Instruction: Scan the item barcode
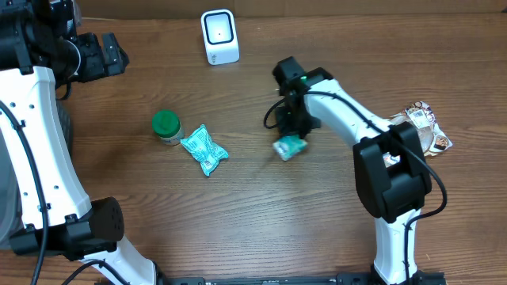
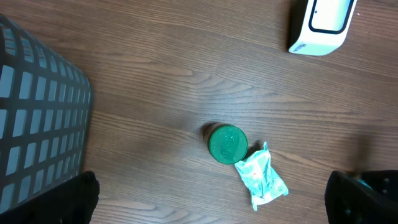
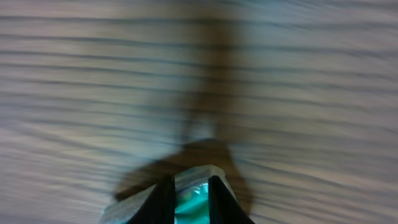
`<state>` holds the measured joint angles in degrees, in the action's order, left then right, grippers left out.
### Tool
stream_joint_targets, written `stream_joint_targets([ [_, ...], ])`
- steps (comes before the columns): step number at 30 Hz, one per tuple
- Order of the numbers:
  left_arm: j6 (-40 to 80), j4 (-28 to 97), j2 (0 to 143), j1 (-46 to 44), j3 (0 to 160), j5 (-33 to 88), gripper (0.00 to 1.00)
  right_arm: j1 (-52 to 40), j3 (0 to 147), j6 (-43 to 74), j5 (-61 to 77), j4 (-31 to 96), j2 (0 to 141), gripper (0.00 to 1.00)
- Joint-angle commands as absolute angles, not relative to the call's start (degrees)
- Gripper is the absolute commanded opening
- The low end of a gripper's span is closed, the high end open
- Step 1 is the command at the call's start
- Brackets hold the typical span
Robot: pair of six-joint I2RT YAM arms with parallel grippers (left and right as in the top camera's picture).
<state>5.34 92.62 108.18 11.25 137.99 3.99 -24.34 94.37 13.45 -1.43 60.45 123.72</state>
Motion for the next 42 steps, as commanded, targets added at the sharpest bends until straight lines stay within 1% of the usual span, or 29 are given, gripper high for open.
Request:
stream_joint_targets([
  [1, 4.25, 92.55, 108.01, 10.85, 138.04, 3.64, 1.00, -21.82, 94.15, 19.42, -6.35, 63.55, 123.98, 0.13],
  [9, 4.25, 92.55, 108.01, 10.85, 138.06, 3.64, 0.99, -21.15, 94.43, 19.07, -0.78, 73.54, 123.98, 0.15],
  [16, 4.25, 92.55, 108.01, 10.85, 138.06, 3.64, 1.00, -21.12, 102.80, 17.54, -0.34, 80.51, 122.63, 0.11],
  [22, 4.25, 92.58, 108.01, 10.85, 138.06, 3.64, 0.99, -21.15, 110.32, 17.69, -0.34, 85.56, 115.28, 0.08],
  [27, 4.25, 92.55, 108.01, 10.85, 138.06, 3.64, 1.00, -20.73, 110.32, 19.31, -1.02, 88.90, 106.91, 0.08],
  [31, 4.25, 92.55, 108.01, 10.85, 138.04, 3.64, 0.99, -20.10, 110.26, 21.76, -2.90, 94.30, 104.51, 0.08],
  [33, 4.25, 92.55, 108.01, 10.85, 138.06, 3.64, 1.00, -20.05, 109.06, 22.65, -2.92, 95.26, 104.53, 0.09],
  [42, 4.25, 92.55, 108.01, 10.85, 138.04, 3.64, 0.99, -20.08, 85.78, 28.80, -2.68, 86.43, 104.57, 0.08],
])
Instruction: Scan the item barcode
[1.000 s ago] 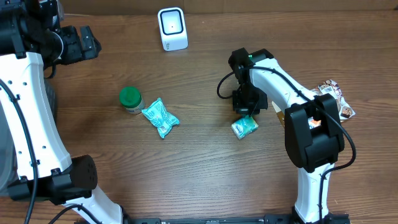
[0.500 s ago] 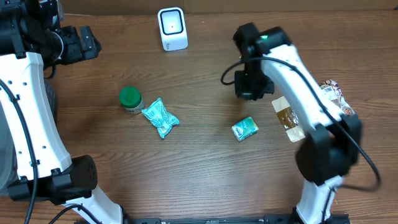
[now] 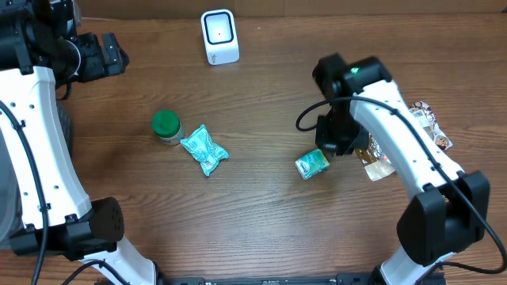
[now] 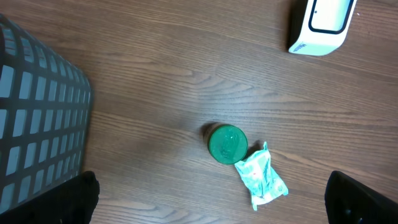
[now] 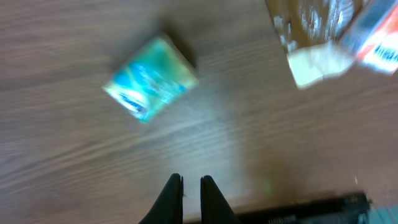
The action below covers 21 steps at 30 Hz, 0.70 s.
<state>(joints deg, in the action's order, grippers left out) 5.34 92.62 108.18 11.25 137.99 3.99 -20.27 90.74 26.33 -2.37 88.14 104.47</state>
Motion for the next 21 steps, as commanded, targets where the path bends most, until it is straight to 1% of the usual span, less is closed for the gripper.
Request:
stream_joint_targets([
  [1, 4.25, 92.55, 108.01, 10.85, 138.06, 3.64, 1.00, -20.08, 83.92, 28.80, -2.24, 85.27, 104.57, 0.07],
  [5, 4.25, 92.55, 108.01, 10.85, 138.06, 3.64, 1.00, -20.84, 77.65, 28.73, 0.10, 79.26, 104.57, 0.05],
  [14, 4.25, 92.55, 108.01, 10.85, 138.04, 3.64, 1.00, -24.91, 66.46, 27.79, 0.54, 67.35, 104.60, 0.04],
  [21, 4.25, 92.55, 108.01, 10.85, 138.06, 3.64, 1.00, -29.91, 64.64, 19.07, 1.58, 59.20, 104.57, 0.04],
])
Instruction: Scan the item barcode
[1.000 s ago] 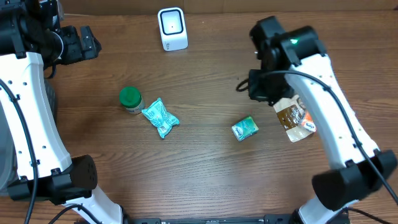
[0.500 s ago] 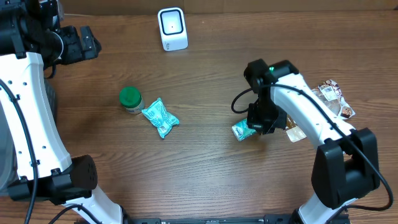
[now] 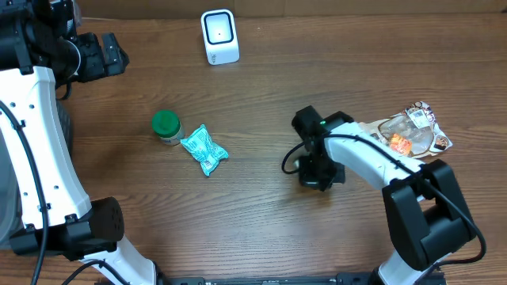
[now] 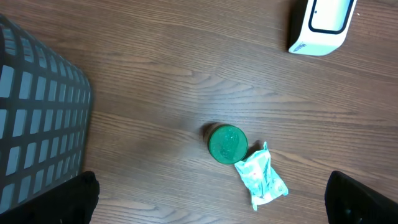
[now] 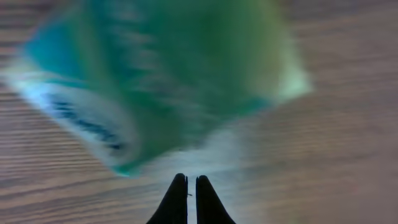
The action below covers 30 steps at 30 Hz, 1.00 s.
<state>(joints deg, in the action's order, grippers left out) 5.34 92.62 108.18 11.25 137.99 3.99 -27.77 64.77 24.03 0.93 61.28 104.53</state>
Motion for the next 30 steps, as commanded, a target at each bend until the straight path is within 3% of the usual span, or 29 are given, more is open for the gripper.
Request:
stream_joint_targets([
  [1, 4.25, 92.55, 108.01, 10.85, 138.04, 3.64, 1.00, -30.72, 64.64, 17.80, 1.45, 57.69, 104.57, 0.04],
  [9, 4.25, 92.55, 108.01, 10.85, 138.06, 3.64, 1.00, -32.86, 64.73, 16.19, -10.59, 43.70, 104.57, 0.05],
  [14, 4.25, 92.55, 108.01, 10.85, 138.06, 3.64, 1.00, -32.38, 66.59, 14.48, -11.11, 41.01, 104.57, 0.05],
  [21, 4.25, 92.58, 108.01, 10.85, 138.06, 3.64, 1.00, -31.92, 78.70, 14.96, -5.23, 55.20, 104.36, 0.04],
  [25, 4.25, 92.55, 108.01, 10.85, 138.04, 3.64, 0.99, -29.06, 90.94, 14.94, 5.65, 70.08, 103.22, 0.04],
  [30, 4.25, 92.55, 108.01, 10.85, 138.04, 3.64, 0.99, -24.69, 98.48, 14.94, 9.54, 77.43, 98.39, 0.04],
])
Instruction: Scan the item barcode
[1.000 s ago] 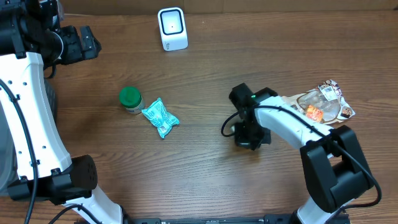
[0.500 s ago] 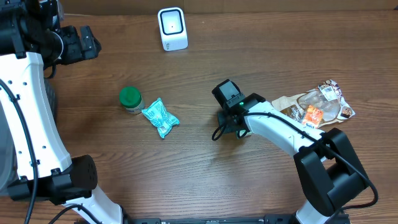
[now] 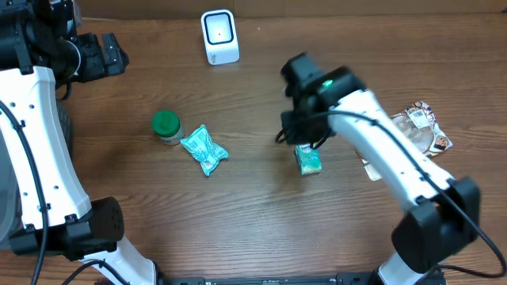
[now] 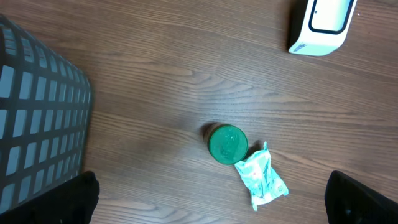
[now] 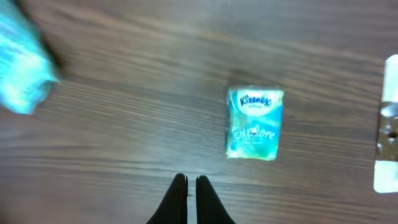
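The item is a teal Kleenex tissue pack [image 3: 308,160] [image 5: 255,123], lying flat on the wooden table with its printed face up. My right gripper [image 3: 303,133] [image 5: 191,184] hangs above the table just beside the pack, shut, with nothing between its fingers. The white barcode scanner [image 3: 219,36] [image 4: 320,23] stands at the back of the table, well away from the pack. My left gripper [image 3: 101,55] [image 4: 211,190] is high at the far left, wide open and empty.
A green-lidded jar [image 3: 166,127] [image 4: 227,143] and a teal foil packet [image 3: 203,149] [image 4: 261,180] lie left of centre. A crinkled snack bag [image 3: 420,127] lies at the right edge. A dark mesh basket [image 4: 37,118] shows at the left.
My right gripper was down with its shut tips against the tissue pack; now it is higher and farther back. The pack lies in plain view, logo up. The left arm is unmoved.
First my right gripper held the tissue pack above the table's middle. Then the pack lay on the table at a slant and the gripper was shut and empty to its right. Then the shut tips were at the pack. Now the pack lies squared, face up.
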`<state>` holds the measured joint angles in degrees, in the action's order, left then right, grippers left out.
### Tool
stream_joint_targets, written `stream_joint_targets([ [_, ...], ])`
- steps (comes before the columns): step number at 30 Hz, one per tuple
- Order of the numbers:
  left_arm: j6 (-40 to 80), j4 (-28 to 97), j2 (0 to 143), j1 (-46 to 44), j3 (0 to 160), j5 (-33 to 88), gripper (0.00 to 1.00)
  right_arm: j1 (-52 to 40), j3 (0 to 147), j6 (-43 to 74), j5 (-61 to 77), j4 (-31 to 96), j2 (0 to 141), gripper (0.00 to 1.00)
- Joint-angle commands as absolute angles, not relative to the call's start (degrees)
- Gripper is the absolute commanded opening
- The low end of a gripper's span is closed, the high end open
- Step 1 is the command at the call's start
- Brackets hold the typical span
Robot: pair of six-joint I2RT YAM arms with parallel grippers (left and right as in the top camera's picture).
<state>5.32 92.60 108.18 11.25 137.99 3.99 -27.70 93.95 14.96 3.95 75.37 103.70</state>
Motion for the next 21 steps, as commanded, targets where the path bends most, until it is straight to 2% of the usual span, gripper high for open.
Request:
stream_joint_targets([
  [1, 4.25, 92.55, 108.01, 10.85, 138.04, 3.64, 1.00, -23.55, 98.96, 14.92, 10.59, 78.00, 96.68, 0.04],
  [7, 4.25, 92.55, 108.01, 10.85, 138.06, 3.64, 1.00, -18.61, 99.02, 14.70, 18.09, 83.46, 87.35, 0.04],
  [14, 4.25, 92.55, 108.01, 10.85, 138.04, 3.64, 1.00, -18.28, 96.95, 17.89, 10.96, 89.76, 82.32, 0.04],
  [21, 4.25, 92.58, 108.01, 10.85, 138.04, 3.64, 1.00, -18.28, 83.77, 20.97, 11.46, 82.11, 82.30, 0.05],
])
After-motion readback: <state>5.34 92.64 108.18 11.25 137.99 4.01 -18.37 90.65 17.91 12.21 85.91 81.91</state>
